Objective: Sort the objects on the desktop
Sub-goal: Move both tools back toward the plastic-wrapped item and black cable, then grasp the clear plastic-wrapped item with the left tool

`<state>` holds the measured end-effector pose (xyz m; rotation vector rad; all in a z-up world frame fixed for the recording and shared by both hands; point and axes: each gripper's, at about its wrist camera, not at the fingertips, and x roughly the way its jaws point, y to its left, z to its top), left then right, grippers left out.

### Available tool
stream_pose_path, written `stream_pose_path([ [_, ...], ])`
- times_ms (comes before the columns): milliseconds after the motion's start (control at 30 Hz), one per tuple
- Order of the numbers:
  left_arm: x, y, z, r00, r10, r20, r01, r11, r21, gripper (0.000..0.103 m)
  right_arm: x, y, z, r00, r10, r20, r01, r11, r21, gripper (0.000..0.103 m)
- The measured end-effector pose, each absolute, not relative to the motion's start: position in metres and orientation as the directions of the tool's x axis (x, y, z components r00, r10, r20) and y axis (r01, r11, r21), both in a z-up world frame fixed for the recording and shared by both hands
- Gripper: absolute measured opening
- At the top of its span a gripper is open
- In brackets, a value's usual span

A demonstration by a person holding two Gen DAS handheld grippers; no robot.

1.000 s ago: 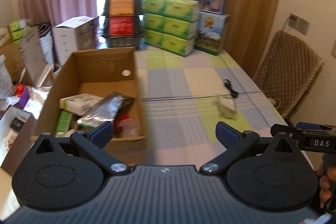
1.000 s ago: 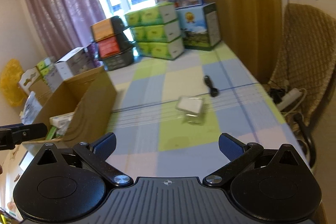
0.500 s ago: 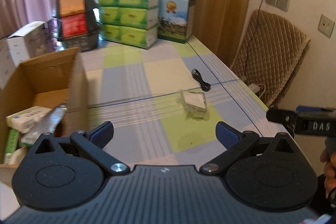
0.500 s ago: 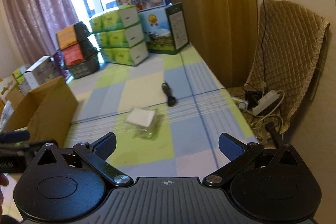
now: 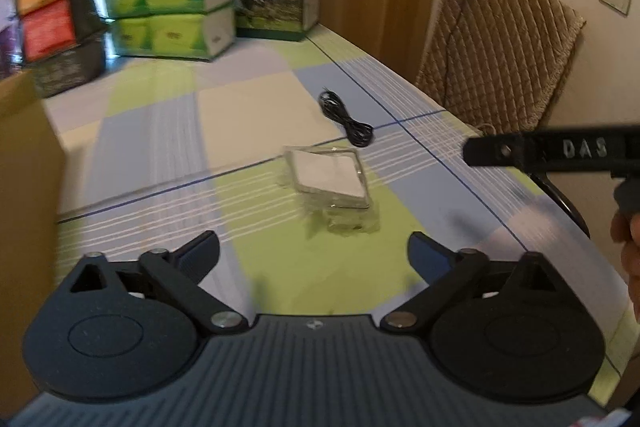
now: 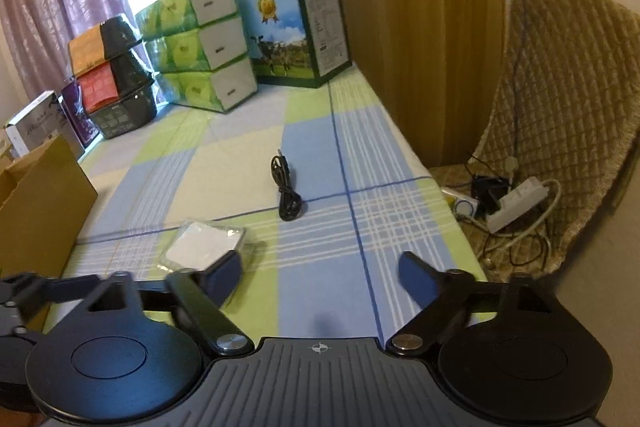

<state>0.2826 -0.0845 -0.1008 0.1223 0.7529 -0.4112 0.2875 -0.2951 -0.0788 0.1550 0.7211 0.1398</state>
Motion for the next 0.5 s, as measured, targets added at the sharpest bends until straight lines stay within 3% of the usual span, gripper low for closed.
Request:
stream_pose_path([
  [200, 0.307, -0.106, -0.121, 0.63, -0.356, -0.69, 0.442, 0.895, -0.058, 0.085, 0.312, -0.292, -0.09, 0.734, 0.173, -0.656, -0.103, 0.984, 0.145, 0.065],
  [367, 0.324, -0.117, -0.138, 0.606, -0.352, -0.713, 0.436, 0.897, -0.071, 0.063, 0.324, -0.292, -0.098, 0.727, 0.167, -0.666, -0.104, 0.985, 0.134, 0.064],
  [500, 0.334, -0.12, -0.143, 0.624, -0.336, -0.706, 0.429, 0.902, -0.049, 0.056, 0.33, -0.287, -0.104, 0.714, 0.175, -0.678, -0.121, 0.985, 0.126, 0.064],
])
